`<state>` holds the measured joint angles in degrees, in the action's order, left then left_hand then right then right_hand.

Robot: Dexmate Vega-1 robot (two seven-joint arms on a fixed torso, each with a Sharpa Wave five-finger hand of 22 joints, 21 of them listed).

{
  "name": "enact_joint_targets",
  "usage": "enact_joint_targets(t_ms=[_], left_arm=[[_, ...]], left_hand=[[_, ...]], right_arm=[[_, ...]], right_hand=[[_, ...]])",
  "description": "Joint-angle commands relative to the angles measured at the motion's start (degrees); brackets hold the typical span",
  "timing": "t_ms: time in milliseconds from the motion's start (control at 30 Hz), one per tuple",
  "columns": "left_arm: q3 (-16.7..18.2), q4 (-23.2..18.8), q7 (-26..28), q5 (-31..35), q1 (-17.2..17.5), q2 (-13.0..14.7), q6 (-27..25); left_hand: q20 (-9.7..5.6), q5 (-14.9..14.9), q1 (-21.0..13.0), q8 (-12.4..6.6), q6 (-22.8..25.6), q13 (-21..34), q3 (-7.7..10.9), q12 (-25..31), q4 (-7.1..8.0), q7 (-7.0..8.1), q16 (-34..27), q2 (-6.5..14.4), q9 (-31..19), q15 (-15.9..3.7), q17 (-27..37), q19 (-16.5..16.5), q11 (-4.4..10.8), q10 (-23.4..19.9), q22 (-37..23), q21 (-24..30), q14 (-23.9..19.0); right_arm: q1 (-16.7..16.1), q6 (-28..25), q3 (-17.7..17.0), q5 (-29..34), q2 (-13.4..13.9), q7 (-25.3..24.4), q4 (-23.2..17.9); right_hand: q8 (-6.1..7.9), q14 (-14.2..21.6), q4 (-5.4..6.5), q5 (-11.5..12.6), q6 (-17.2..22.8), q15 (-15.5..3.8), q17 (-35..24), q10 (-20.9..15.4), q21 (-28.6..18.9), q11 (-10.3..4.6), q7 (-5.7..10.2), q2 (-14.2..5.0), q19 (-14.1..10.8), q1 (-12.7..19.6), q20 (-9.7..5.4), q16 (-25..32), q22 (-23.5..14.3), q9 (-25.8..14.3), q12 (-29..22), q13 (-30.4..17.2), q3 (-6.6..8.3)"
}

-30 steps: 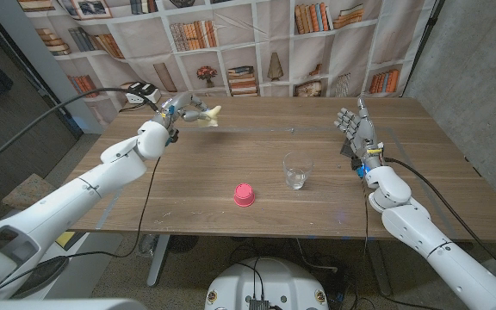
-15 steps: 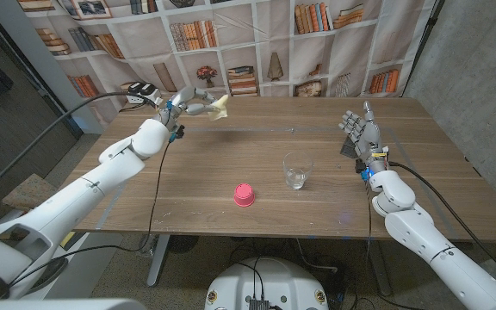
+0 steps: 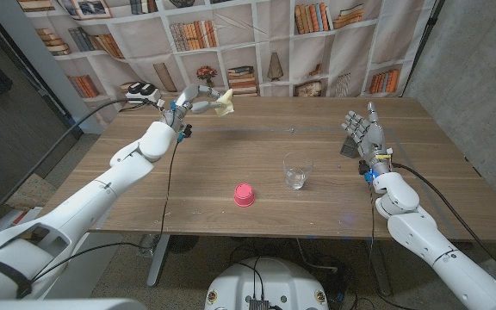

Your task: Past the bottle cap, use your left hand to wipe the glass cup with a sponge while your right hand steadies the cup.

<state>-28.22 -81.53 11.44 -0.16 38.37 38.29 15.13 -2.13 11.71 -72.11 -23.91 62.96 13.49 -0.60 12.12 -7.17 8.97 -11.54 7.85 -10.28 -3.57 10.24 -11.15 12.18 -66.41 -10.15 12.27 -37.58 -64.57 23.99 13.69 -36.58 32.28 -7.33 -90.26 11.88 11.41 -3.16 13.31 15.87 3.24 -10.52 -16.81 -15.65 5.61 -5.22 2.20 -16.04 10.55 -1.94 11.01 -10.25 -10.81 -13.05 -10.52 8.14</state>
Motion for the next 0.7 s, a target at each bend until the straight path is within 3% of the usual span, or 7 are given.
enact_joint_targets(t_ms=[33, 200, 433, 633, 700], left_arm=[[-2.02, 6.79, -4.47, -3.6, -2.35, -3.83, 6.44], [-2.13, 6.86, -6.03, -4.91, -2.8, -4.04, 5.34], [-1.45, 3.4, -4.59, -4.66, -1.48, -3.36, 3.21], [-1.46, -0.82, -2.05, -2.56, 0.26, -2.97, 0.56], [-1.54, -2.02, -2.07, -2.39, 0.58, -2.83, -0.42]], left_hand=[[-2.25, 0.09, -0.42, -0.27, 2.86, 0.38, 2.36, 0.03, 1.74, -2.63, 0.33, 0.45, -0.2, -8.05, 0.1, -0.34, 0.1, -0.46, -0.13, -0.24, -0.55], [-2.27, 0.07, -0.49, -0.23, 2.87, 0.5, 2.44, 0.0, 1.79, -2.62, 0.38, 0.42, -0.21, -8.08, 0.1, -0.35, 0.09, -0.52, -0.13, -0.29, -0.58], [-2.38, 0.03, -0.49, -0.2, 2.91, 0.63, 2.48, -0.01, 1.88, -2.6, 0.43, 0.36, -0.22, -8.07, 0.09, -0.2, 0.08, -0.66, -0.13, -0.4, -0.57], [-2.49, -0.01, -0.4, -0.21, 3.01, 0.66, 2.49, -0.1, 2.01, -2.6, 0.45, 0.31, -0.23, -8.02, 0.1, -0.21, 0.08, -0.67, -0.13, -0.42, -0.6], [-2.48, -0.06, -0.4, -0.51, 3.83, 0.75, 2.55, -0.16, 2.11, -3.23, 0.5, 0.29, -0.25, -8.05, 0.09, -0.2, 0.07, -0.68, -0.13, -0.46, -0.59]], right_arm=[[-3.43, 3.08, -0.72, 4.34, 0.11, -3.04, -3.0], [-6.08, 3.07, -1.36, 5.25, 1.18, -3.73, -5.51], [-9.83, 2.68, -2.55, 6.14, 3.18, -3.9, -9.38], [-11.62, 3.44, -3.24, 6.49, 5.51, -1.11, -10.56], [-12.14, 3.66, -3.38, 6.4, 6.03, -0.27, -10.78]], right_hand=[[0.04, 0.59, -0.25, -0.29, -0.15, -0.51, -0.17, -0.46, 0.19, -0.51, 0.55, -0.32, -0.73, 0.29, -0.28, -0.03, -0.28, -0.15, 0.11, -0.21, -0.21], [0.14, 0.83, -0.47, -0.23, 0.24, -1.0, -0.13, -0.84, 0.22, -0.89, 0.99, -0.24, -1.14, 0.59, -0.56, 0.02, -0.27, -0.17, 0.0, -0.21, -0.23], [0.13, 1.05, -0.67, -0.17, 0.35, -1.3, -0.11, -1.25, 0.31, -1.05, 1.2, -0.11, -1.37, 0.84, -0.74, 0.05, -0.26, -0.18, -0.12, -0.22, -0.27], [0.14, 1.21, -0.83, -0.12, 0.48, -1.51, -0.09, -1.44, 0.33, -1.31, 1.28, 0.04, -1.69, 1.0, -0.94, 0.07, -0.25, -0.19, -0.16, -0.22, -0.33], [0.15, 1.23, -0.88, -0.1, 0.54, -1.59, -0.09, -1.41, 0.36, -1.43, 1.28, 0.09, -1.74, 1.06, -0.95, 0.06, -0.25, -0.2, -0.13, -0.22, -0.35]])
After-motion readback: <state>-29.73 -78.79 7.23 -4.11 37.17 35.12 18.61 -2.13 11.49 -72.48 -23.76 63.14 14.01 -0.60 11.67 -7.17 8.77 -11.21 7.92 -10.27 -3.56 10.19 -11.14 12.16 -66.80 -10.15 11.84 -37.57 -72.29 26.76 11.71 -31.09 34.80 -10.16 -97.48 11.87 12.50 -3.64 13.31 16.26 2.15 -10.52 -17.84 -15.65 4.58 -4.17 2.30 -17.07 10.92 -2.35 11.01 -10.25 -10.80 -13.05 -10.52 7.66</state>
